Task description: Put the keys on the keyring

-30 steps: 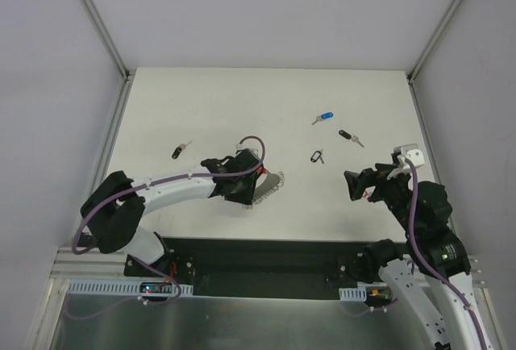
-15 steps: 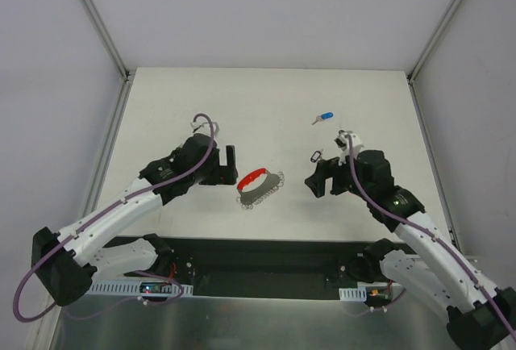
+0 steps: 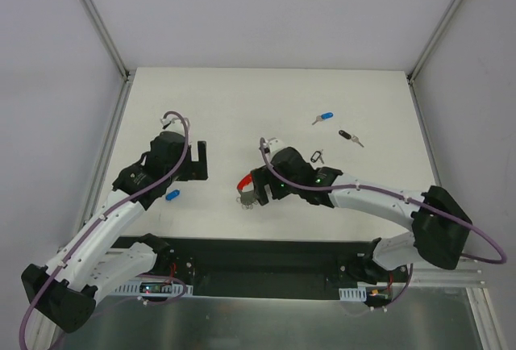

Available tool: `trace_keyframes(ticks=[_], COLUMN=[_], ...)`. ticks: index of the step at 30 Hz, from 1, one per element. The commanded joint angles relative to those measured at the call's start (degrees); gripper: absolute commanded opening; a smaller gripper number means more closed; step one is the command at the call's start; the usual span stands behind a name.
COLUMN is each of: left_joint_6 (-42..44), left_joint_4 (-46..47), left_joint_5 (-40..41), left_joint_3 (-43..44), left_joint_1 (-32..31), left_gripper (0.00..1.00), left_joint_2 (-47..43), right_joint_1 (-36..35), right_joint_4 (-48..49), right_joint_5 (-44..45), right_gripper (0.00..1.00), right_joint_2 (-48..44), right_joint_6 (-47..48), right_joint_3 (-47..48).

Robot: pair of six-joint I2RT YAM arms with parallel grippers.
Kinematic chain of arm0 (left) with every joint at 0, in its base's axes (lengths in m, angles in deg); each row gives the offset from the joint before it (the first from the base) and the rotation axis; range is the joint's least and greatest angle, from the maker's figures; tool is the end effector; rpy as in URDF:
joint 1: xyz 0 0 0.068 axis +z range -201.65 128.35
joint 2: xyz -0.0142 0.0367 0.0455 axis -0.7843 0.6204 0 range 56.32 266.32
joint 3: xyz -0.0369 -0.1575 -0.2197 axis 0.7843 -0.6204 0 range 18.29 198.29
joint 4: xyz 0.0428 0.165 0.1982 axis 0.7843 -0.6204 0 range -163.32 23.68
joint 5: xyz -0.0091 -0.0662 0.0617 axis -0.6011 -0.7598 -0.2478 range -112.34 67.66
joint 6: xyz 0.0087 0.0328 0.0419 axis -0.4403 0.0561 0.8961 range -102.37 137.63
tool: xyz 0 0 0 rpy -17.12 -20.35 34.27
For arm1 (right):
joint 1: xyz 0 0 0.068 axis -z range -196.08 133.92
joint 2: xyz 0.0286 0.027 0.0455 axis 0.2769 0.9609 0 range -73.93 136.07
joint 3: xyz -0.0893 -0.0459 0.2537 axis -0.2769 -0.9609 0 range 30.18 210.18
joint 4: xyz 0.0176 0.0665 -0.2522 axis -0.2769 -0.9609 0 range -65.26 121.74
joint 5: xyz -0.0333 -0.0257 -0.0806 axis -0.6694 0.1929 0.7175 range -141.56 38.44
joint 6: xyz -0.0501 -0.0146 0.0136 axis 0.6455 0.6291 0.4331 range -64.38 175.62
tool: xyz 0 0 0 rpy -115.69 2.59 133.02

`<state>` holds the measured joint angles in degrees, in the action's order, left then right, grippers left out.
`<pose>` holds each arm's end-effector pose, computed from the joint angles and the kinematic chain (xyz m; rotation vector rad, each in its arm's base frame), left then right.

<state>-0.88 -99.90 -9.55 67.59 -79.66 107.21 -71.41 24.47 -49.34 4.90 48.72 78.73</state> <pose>0.1704 -0.0817 0.3089 0.0538 2.1750 -0.2211 0.1705 0.2439 0.2341 -0.9163 2.0905 0.5433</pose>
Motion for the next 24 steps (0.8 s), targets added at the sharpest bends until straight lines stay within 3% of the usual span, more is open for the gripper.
trace_keyframes(ticks=[1, 9, 15, 24], left_joint_6=[4.26, 3.65, 3.47, 3.47], left_joint_4=[-1.66, -2.80, -2.72, -2.72], left_joint_5=[8.72, 9.00, 6.80, 6.01], left_joint_3=[-2.62, -2.98, -2.89, -2.98], left_joint_1=[0.68, 1.29, 1.55, 2.08], left_gripper=[0.99, 0.99, 0.99, 0.99], left_joint_2=[-2.55, -1.50, -0.71, 0.17], right_joint_1=[-5.31, -5.06, 1.00, 2.16], right_joint_4=[-1.51, -6.79, -6.01, -3.72], right_joint_5=[7.60, 15.27, 7.46, 0.16], right_gripper=[0.88, 0.84, 0.84, 0.84], right_joint_2=[5.45, 8.81, 7.39, 13.28], right_joint_6=[-2.69, -1.28, -0.58, -0.66], right_joint_3=[8.21, 11.48, 7.35, 7.87])
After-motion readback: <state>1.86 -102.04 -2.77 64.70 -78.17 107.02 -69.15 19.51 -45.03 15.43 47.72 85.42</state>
